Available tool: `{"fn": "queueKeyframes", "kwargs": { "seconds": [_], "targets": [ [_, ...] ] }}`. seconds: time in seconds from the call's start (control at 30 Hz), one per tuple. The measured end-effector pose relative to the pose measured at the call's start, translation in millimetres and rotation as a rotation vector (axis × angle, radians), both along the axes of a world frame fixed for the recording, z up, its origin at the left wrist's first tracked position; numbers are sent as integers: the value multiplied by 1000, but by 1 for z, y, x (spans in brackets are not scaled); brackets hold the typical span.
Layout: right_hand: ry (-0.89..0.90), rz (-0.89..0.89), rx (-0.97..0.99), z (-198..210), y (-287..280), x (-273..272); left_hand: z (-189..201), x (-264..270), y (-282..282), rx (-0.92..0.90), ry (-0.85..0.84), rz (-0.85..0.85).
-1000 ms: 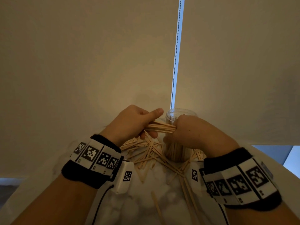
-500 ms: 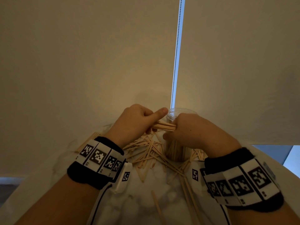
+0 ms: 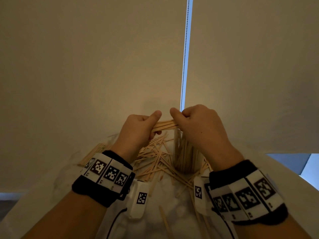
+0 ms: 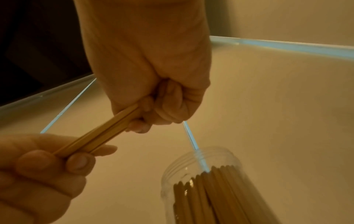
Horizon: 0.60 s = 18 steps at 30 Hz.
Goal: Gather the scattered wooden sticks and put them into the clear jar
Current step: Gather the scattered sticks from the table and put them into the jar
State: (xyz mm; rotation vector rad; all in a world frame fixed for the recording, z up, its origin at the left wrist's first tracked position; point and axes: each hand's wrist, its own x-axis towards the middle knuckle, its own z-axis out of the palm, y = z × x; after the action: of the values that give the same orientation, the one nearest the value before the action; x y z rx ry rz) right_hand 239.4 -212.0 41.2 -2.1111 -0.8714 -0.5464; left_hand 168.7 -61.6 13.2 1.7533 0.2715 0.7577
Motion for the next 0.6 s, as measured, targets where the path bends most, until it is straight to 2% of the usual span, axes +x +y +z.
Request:
{"fn": "queueKeyframes", "kwargs": {
  "seconds": [0.2,0.27,0.33,0.4,0.47,0.53,0.6],
  "targets": [
    [49,-18,31,9,-18,15,-1,4,-13,-148,40,-144],
    [46,-92,57,16,-31,22,1,6,-15,-275,43,-153],
    [21,-202,120,21,-46,32,-1,6,-12,-313,50,-127],
    [-26,-297,158,23,-59,44,-8,7,-11,-251,97,-105],
    [-67,-363,117,23,-62,57,-15,12,-13,-183,205,-127],
    [-82,-390,-6,25,-54,70,-17,21,-19,-82,307,-164],
    [-89,-383,-174,27,-38,80,-13,33,-26,40,334,-177]
  ]
}}
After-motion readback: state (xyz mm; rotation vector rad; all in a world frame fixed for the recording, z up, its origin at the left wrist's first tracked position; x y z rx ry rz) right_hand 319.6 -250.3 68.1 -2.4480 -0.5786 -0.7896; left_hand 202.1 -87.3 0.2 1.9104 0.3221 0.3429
